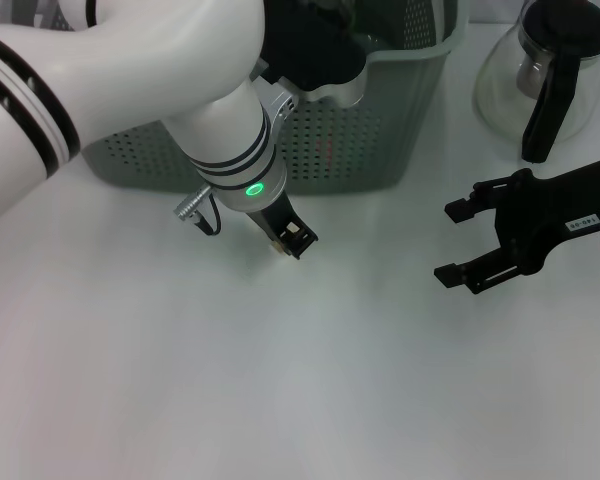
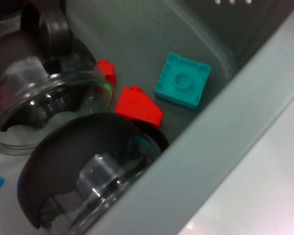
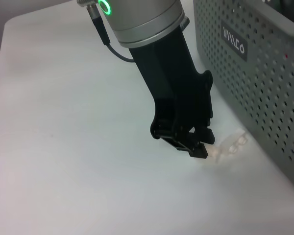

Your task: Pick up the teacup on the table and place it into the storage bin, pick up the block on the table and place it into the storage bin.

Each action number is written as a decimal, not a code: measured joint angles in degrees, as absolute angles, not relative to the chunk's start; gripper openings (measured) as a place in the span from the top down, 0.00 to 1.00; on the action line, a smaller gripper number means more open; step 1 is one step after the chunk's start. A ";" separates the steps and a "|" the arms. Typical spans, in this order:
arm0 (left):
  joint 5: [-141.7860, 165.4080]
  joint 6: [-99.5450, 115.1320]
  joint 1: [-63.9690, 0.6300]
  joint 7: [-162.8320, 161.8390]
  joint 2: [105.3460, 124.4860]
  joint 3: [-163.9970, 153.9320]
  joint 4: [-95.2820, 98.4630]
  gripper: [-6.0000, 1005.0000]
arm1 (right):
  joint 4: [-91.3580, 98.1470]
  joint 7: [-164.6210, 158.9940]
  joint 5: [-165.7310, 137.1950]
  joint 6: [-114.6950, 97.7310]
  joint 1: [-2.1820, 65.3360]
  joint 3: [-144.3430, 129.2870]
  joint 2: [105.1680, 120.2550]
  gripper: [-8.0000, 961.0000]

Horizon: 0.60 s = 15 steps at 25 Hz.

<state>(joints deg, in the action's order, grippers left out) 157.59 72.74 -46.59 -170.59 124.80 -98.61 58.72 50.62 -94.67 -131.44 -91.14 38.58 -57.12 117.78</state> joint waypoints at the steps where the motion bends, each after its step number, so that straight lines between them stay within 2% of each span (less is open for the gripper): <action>1: 157.59 72.79 -46.63 -170.59 124.80 -98.62 58.68 0.79 | 50.63 -94.67 -131.40 -91.14 38.57 -57.12 117.77 0.02; 5: 157.59 73.42 -46.66 -170.59 124.80 -98.62 58.98 0.82 | 50.62 -94.66 -131.37 -91.14 38.51 -57.12 117.73 0.02; 15: 157.07 83.17 -46.10 -170.17 124.65 -98.22 66.47 0.82 | 50.63 -94.35 -131.39 -91.12 38.57 -57.10 117.56 0.02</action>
